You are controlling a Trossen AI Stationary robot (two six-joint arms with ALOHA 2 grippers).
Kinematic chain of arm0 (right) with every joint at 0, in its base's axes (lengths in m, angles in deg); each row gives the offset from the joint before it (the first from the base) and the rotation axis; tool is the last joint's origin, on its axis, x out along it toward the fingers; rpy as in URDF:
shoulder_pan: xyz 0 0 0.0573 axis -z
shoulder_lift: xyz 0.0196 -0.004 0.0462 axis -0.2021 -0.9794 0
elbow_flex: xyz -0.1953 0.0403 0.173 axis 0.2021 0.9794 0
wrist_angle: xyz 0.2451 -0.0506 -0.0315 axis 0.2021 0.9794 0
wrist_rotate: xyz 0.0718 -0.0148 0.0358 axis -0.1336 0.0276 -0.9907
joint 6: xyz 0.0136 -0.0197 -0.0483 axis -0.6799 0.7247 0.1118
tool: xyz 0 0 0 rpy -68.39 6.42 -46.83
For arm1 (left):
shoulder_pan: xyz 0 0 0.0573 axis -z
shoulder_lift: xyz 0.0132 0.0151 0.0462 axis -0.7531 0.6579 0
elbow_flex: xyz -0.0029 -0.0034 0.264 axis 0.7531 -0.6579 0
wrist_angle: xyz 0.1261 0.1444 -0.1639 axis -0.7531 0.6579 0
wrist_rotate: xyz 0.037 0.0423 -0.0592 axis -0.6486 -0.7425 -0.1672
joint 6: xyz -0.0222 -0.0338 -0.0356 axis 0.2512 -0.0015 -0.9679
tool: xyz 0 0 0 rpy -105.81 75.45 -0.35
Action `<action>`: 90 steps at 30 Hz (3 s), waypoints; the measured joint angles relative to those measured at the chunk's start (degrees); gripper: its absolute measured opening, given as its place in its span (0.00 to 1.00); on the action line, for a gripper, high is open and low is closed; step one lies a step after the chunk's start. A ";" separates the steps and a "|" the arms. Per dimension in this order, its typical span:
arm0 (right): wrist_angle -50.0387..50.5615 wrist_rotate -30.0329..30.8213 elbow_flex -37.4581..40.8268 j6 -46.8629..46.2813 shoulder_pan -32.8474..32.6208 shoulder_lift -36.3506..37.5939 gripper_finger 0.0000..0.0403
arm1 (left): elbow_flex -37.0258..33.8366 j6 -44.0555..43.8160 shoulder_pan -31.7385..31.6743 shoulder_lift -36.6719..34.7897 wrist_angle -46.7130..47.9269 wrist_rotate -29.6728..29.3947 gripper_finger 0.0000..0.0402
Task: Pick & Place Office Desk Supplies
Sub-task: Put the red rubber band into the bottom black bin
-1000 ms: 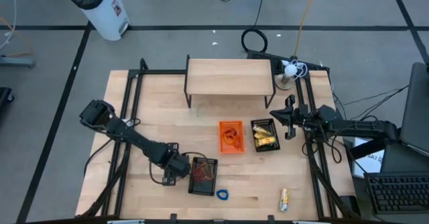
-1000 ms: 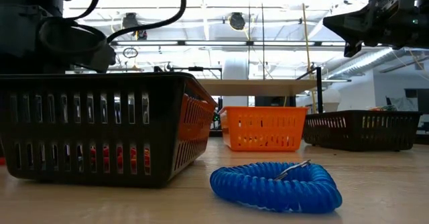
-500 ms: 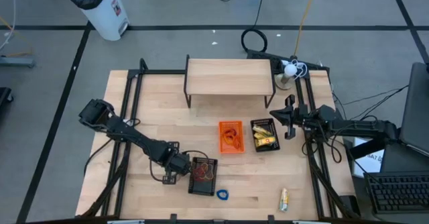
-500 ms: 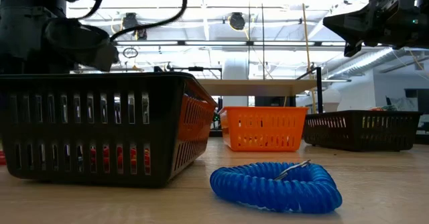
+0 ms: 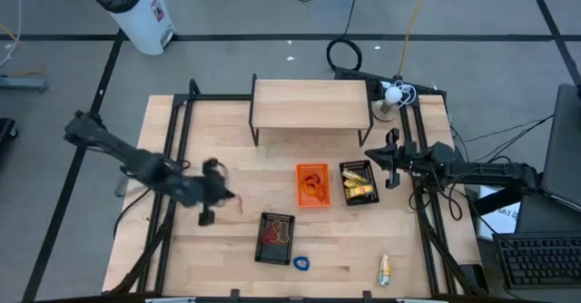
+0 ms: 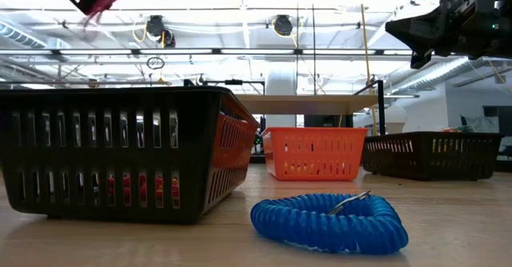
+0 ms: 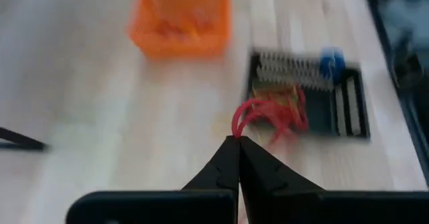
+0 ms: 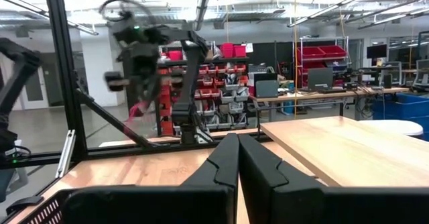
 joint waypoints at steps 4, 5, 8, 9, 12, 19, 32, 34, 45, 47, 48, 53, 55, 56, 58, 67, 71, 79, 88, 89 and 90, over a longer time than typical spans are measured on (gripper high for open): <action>0.13 -0.01 0.00 -0.15 0.01 -0.58 0.00 | -6.19 2.34 -0.24 -12.10 -3.58 -6.26 0.00; 0.00 -0.01 0.00 -0.18 0.01 -0.79 0.00 | -8.40 3.20 -0.45 -15.15 -5.79 -6.44 0.00; -0.11 0.04 0.00 -0.07 0.00 -1.24 0.00 | -16.54 6.34 -0.63 -23.60 -15.14 -6.80 0.00; -0.32 0.05 0.00 -0.07 0.00 -1.24 0.00 | -19.25 7.85 -0.71 -26.14 -19.24 -6.89 0.00; -0.56 0.05 0.00 -0.08 0.01 -1.20 0.00 | -26.88 11.57 -1.41 -32.39 -28.27 -7.22 0.00; -0.46 0.02 0.00 -0.22 0.02 -1.22 0.00 | -37.31 13.07 -4.93 -43.68 -33.26 -7.44 0.00; -0.28 -0.01 0.00 -0.22 0.01 -1.22 0.00 | -39.61 13.55 -5.68 -57.27 -28.01 -9.19 0.00; -0.06 -0.01 0.00 -0.22 0.02 -1.22 0.00 | -39.59 13.55 -5.68 -57.22 -27.98 -9.28 0.00; 0.09 -0.03 0.00 -0.20 0.00 -1.22 0.00 | -39.61 13.02 -5.68 -57.19 -29.14 -6.72 0.00; 0.09 0.00 0.00 -0.16 0.00 -1.22 0.00 | -39.61 12.64 -5.61 -56.67 -33.63 -1.95 0.00; 0.05 0.03 0.00 -0.13 0.00 -1.21 0.00 | -39.59 12.68 -5.51 -55.73 -36.42 -0.32 0.00; -0.46 0.08 0.00 -0.17 0.00 -1.20 0.00 | -39.38 10.06 -4.86 -45.09 -45.57 -2.48 0.00; -0.46 0.13 0.00 -0.17 0.01 -1.20 0.00 | -38.35 7.16 -4.87 -37.32 -46.55 -2.77 0.00; -0.46 0.14 0.00 -0.17 0.01 -1.20 0.00 | -37.35 5.39 -4.87 -33.45 -46.55 -2.73 0.00; -0.46 0.14 0.01 -0.17 0.00 -1.20 0.00 | -34.09 2.26 -4.86 -25.41 -47.01 -2.49 0.00; -0.13 0.12 0.00 -0.22 0.02 -1.20 0.00 | -14.05 1.34 -4.02 4.26 -39.36 8.61 0.00; 0.02 0.12 0.00 -0.22 0.00 -1.21 0.00 | -7.46 1.48 -3.86 13.63 -38.01 12.58 0.00; 0.02 0.12 0.00 -0.22 0.02 -1.20 0.00 | -1.95 0.24 -4.11 24.76 -36.25 20.19 0.00; 0.02 0.12 0.02 -0.24 0.00 -1.20 0.00 | -1.86 -0.29 -5.62 27.82 -35.01 21.85 0.00; 0.02 0.12 0.02 -0.24 0.00 -1.20 0.00 | -1.86 -0.27 -5.82 27.75 -35.32 22.51 0.00; 0.02 0.12 0.00 -0.24 0.02 -1.22 0.00 | -1.85 -0.28 -6.03 27.69 -35.60 23.08 0.00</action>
